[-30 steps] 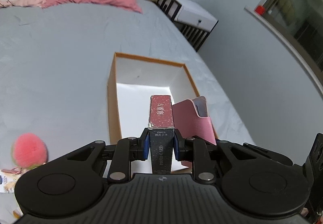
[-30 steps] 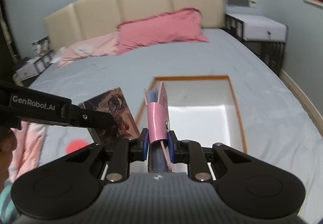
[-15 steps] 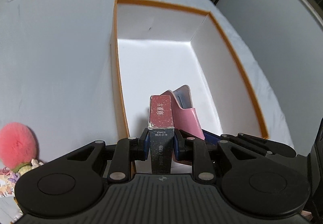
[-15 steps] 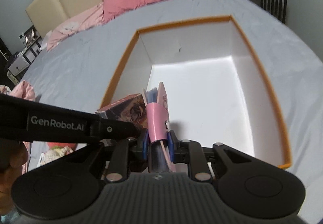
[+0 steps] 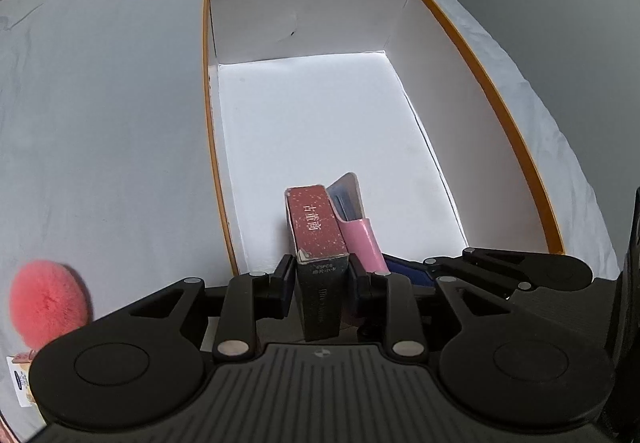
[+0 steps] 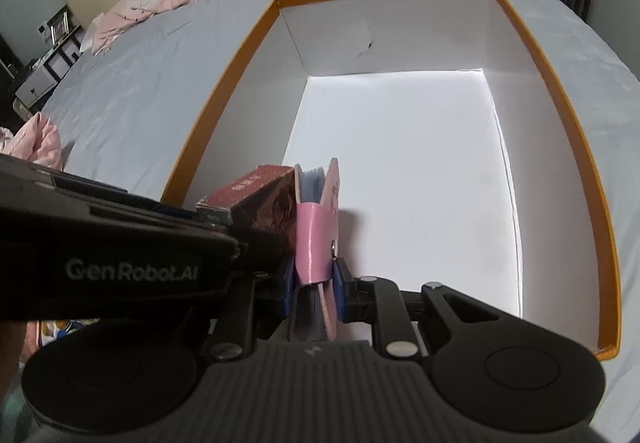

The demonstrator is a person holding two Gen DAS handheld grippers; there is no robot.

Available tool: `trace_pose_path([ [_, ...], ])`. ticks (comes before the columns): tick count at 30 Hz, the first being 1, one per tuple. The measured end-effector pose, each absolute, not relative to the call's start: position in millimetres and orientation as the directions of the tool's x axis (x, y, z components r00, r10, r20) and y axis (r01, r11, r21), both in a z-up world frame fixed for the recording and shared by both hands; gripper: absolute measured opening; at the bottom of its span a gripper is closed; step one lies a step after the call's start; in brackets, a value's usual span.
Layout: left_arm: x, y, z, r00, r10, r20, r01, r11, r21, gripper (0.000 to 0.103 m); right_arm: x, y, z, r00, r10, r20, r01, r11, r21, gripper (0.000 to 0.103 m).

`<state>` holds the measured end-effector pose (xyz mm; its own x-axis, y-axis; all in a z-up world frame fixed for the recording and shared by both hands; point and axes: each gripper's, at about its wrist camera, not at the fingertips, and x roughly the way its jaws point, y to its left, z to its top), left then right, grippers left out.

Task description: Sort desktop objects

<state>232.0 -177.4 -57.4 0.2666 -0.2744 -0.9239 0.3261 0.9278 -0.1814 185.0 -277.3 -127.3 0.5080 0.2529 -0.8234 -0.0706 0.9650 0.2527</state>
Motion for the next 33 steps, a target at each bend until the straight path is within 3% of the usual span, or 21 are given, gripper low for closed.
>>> trace_pose_path([
  [10, 239.9, -172.5, -56.5, 0.228, -0.330, -0.916, 0.348, 0.906, -0.240, 0.034, 192.5, -275.6, -128.8, 0.468, 0.242, -0.850, -0.068, 0.969, 0.239, 0.021],
  [15, 244.2, -162.2, -53.6, 0.223, -0.413, -0.883, 0.317, 0.887, -0.335, 0.050, 194.4, -276.5, -128.5, 0.468, 0.234, -0.852, -0.079, 0.972, 0.223, 0.021],
  [24, 211.3, -113.0, -25.1, 0.389, -0.501, -0.773, 0.265, 0.865, -0.427, 0.050, 200.9, -272.1, -129.3, 0.461, 0.235, -0.856, -0.097, 0.972, 0.215, 0.021],
  [33, 198.3, -90.5, -36.8, 0.395, -0.470, -0.789, 0.190, 0.882, -0.431, 0.050, 204.8, -262.7, -127.8, 0.410, 0.274, -0.870, -0.079, 0.961, 0.265, 0.021],
])
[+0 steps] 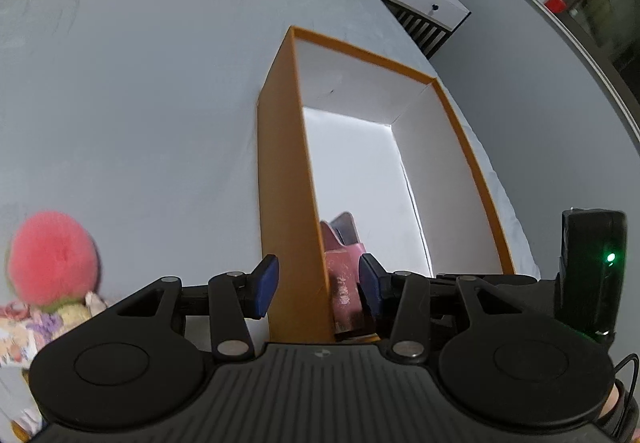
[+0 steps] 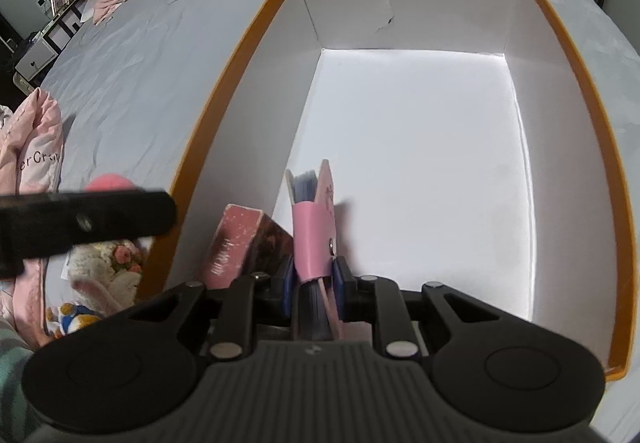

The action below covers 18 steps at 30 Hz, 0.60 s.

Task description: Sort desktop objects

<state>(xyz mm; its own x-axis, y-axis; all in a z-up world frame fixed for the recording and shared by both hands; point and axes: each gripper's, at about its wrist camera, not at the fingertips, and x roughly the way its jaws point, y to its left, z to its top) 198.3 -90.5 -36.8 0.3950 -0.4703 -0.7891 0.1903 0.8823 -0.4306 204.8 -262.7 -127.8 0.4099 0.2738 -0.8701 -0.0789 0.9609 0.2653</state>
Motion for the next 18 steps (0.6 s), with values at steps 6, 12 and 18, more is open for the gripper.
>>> trace_pose_path([
  [6, 201.8, -87.6, -42.9, 0.374, -0.497, -0.783, 0.165, 0.867, -0.471, 0.050, 208.0, -255.2, -128.7, 0.389, 0.299, -0.871, -0.040, 0.950, 0.309, 0.021],
  [12, 202.4, -83.6, -50.8, 0.360, -0.519, -0.775, 0.152, 0.852, -0.500, 0.050, 207.7, -250.8, -134.0, 0.356, 0.278, -0.892, -0.031, 0.958, 0.286, 0.024],
  [18, 196.8, -77.8, -52.1, 0.370, -0.528, -0.765, 0.131, 0.844, -0.520, 0.050, 199.8, -254.5, -123.2, 0.384, 0.264, -0.885, -0.054, 0.963, 0.264, 0.026],
])
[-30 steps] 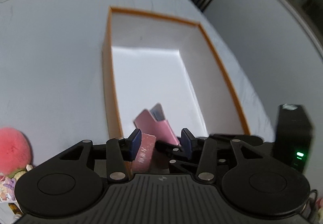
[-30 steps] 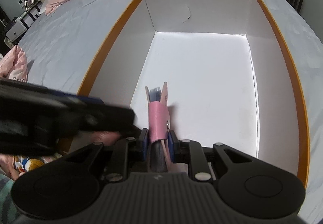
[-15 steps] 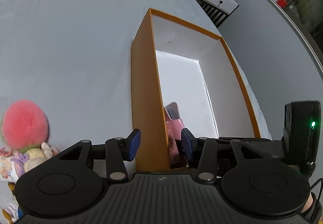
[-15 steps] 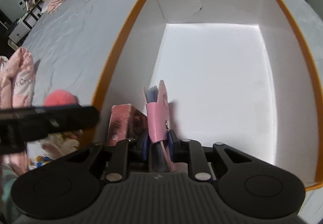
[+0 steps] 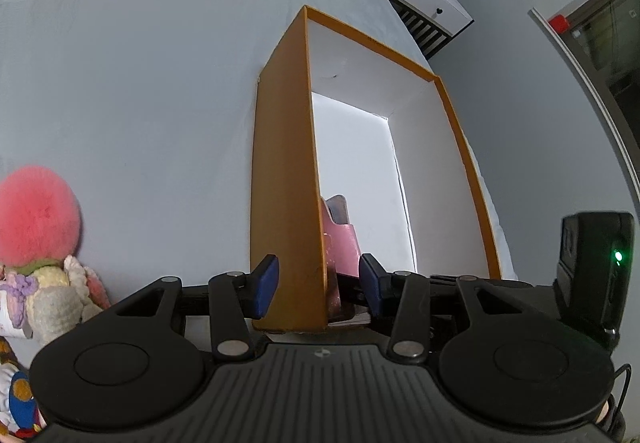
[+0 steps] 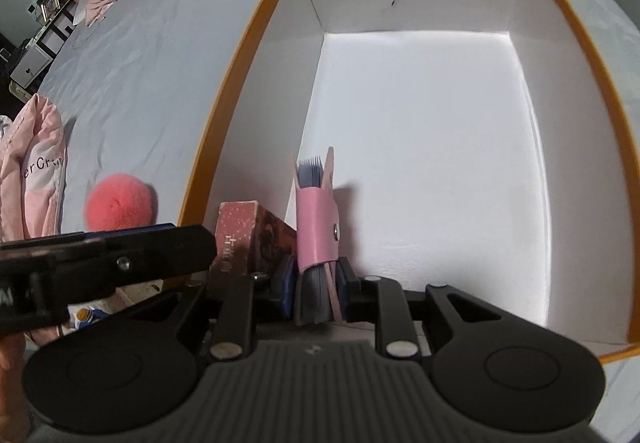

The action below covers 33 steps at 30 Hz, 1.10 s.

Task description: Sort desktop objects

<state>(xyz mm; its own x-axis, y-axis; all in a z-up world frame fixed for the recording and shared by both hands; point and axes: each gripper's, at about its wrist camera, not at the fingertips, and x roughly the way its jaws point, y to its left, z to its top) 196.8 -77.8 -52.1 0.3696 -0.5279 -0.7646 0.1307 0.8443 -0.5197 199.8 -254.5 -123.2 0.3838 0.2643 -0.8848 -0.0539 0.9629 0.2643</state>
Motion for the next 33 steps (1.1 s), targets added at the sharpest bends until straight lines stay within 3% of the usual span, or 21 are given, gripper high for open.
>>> trace_pose_path([
  [2, 194.3, -75.3, -51.0, 0.378, -0.525, -0.763, 0.125, 0.845, -0.519, 0.050, 196.5, -254.6, -119.7, 0.401, 0.246, -0.882, -0.065, 0.968, 0.241, 0.027],
  [4, 192.0, -73.8, -49.8, 0.381, -0.521, -0.763, 0.123, 0.847, -0.517, 0.050, 193.9, -255.5, -116.9, 0.418, 0.235, -0.877, -0.073, 0.972, 0.225, 0.036],
  [9, 188.9, -72.6, -45.4, 0.387, -0.509, -0.769, 0.126, 0.855, -0.503, 0.051, 192.6, -260.4, -116.0, 0.431, 0.235, -0.871, -0.074, 0.971, 0.226, 0.038],
  [11, 188.4, -71.9, -43.4, 0.392, -0.509, -0.767, 0.126, 0.855, -0.503, 0.051, 192.5, -260.6, -116.6, 0.436, 0.235, -0.869, -0.077, 0.971, 0.224, 0.035],
  [13, 188.5, -70.9, -42.0, 0.395, -0.509, -0.765, 0.127, 0.855, -0.504, 0.051, 192.0, -258.8, -115.8, 0.436, 0.239, -0.867, -0.087, 0.971, 0.224, 0.022],
  [15, 188.4, -69.6, -41.0, 0.398, -0.507, -0.765, 0.124, 0.855, -0.503, 0.051, 191.9, -256.2, -114.1, 0.437, 0.239, -0.867, -0.096, 0.971, 0.219, 0.020],
  [33, 207.2, -64.9, -52.3, 0.382, -0.512, -0.770, 0.080, 0.848, -0.524, 0.051, 195.6, -253.7, -109.0, 0.389, 0.274, -0.880, -0.158, 0.960, 0.230, 0.024],
])
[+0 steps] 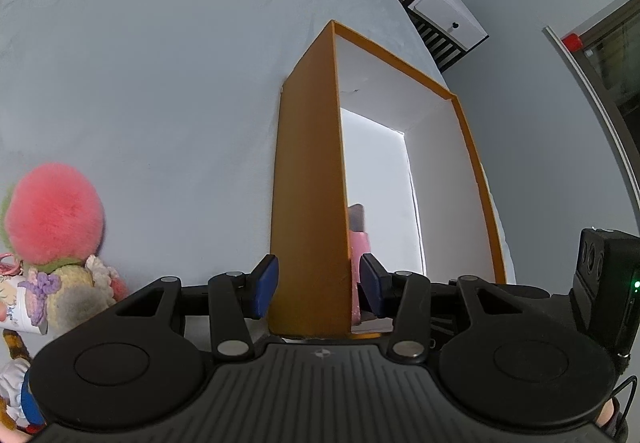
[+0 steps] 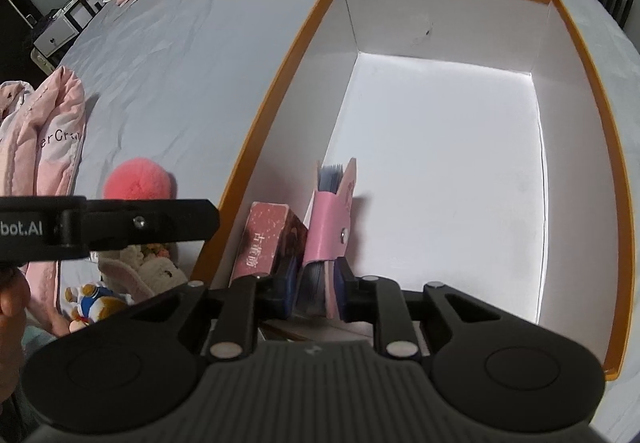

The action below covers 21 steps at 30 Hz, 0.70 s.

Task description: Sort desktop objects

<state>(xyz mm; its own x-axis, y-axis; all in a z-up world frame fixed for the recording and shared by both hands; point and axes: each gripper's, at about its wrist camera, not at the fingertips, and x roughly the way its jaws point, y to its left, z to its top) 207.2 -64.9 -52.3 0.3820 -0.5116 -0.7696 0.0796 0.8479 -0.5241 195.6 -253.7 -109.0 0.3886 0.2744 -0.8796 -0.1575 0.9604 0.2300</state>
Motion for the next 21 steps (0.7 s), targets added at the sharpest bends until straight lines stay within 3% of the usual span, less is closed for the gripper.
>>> trace_pose_path([
  [6, 211.1, -64.4, -56.0, 0.373, -0.514, -0.772, 0.082, 0.847, -0.525, 0.051, 201.1, -259.4, -116.9, 0.373, 0.262, -0.890, -0.141, 0.964, 0.225, 0.025],
  [10, 212.6, -65.1, -59.2, 0.365, -0.515, -0.776, 0.082, 0.848, -0.524, 0.051, 205.1, -264.8, -128.8, 0.327, 0.343, -0.881, -0.117, 0.939, 0.323, 0.027],
  [16, 212.7, -64.6, -60.6, 0.360, -0.519, -0.776, 0.086, 0.846, -0.526, 0.051, 202.6, -270.2, -125.5, 0.325, 0.343, -0.881, -0.097, 0.939, 0.330, 0.017],
  [21, 212.5, -63.3, -57.1, 0.371, -0.517, -0.772, 0.085, 0.846, -0.526, 0.051, 200.3, -279.7, -102.3, 0.375, 0.314, -0.872, -0.106, 0.949, 0.296, 0.017],
])
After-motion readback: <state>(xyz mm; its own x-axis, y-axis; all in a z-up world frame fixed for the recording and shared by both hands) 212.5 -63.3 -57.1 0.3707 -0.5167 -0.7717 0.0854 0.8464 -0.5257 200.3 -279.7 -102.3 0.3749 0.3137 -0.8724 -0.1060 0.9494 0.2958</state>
